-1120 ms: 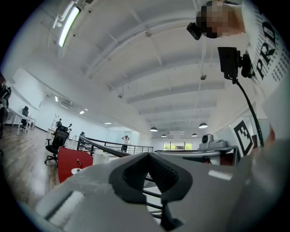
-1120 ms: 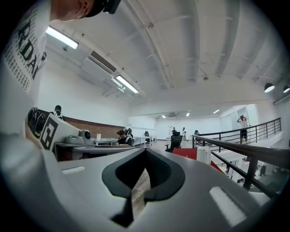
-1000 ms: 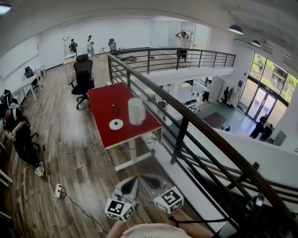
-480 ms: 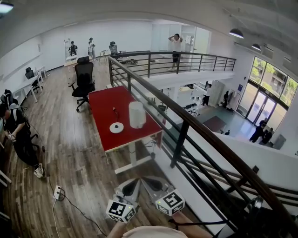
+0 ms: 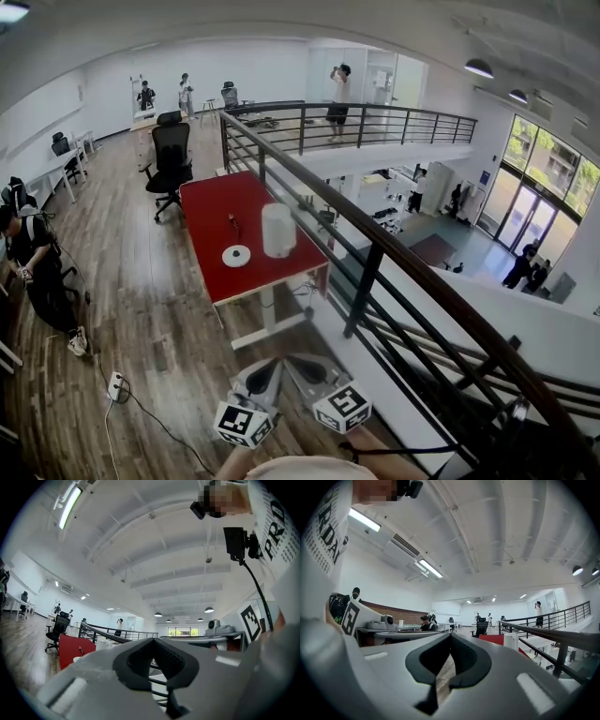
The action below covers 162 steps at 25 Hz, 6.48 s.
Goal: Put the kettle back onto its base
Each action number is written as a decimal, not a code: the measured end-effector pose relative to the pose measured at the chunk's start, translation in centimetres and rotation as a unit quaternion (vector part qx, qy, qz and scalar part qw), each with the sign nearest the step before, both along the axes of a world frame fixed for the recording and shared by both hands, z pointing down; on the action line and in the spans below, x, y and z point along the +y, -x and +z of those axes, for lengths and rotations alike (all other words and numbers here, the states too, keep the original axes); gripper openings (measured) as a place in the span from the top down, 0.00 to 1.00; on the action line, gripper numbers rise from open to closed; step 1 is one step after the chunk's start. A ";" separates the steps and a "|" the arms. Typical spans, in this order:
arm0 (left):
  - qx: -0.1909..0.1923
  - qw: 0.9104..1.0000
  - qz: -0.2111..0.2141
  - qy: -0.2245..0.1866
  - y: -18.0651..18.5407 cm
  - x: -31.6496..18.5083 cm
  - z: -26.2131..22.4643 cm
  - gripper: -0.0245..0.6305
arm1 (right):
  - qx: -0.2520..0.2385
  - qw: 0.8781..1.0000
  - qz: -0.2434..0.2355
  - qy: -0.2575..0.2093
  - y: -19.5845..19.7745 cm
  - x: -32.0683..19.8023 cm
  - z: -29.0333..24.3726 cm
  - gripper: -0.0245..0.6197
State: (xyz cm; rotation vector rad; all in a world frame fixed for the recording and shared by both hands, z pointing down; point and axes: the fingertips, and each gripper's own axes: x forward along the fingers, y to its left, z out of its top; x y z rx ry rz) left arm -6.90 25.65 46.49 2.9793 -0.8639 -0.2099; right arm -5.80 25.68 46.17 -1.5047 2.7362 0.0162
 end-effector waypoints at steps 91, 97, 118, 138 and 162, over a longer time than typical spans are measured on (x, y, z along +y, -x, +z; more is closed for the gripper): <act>-0.027 0.998 -0.047 0.013 -9.8 -32.3 2.1 0.97 | 0.029 0.999 -0.011 0.041 -9.8 -33.1 2.8 0.95; -0.028 0.999 -0.031 0.020 -9.1 -36.3 2.9 0.98 | 0.029 0.998 -0.003 0.058 -9.1 -37.1 3.8 0.95; -0.032 0.998 -0.025 0.039 -6.6 -43.9 5.4 0.97 | 0.058 0.995 0.011 0.076 -6.7 -44.8 6.6 0.95; -0.059 0.996 -0.034 0.057 -14.1 -49.5 6.7 0.97 | 0.085 0.988 0.024 0.124 -14.1 -51.2 9.6 0.81; -0.105 0.988 -0.041 0.106 -18.7 -54.4 13.1 0.97 | 0.140 0.975 0.114 0.131 -22.3 -56.2 13.3 0.66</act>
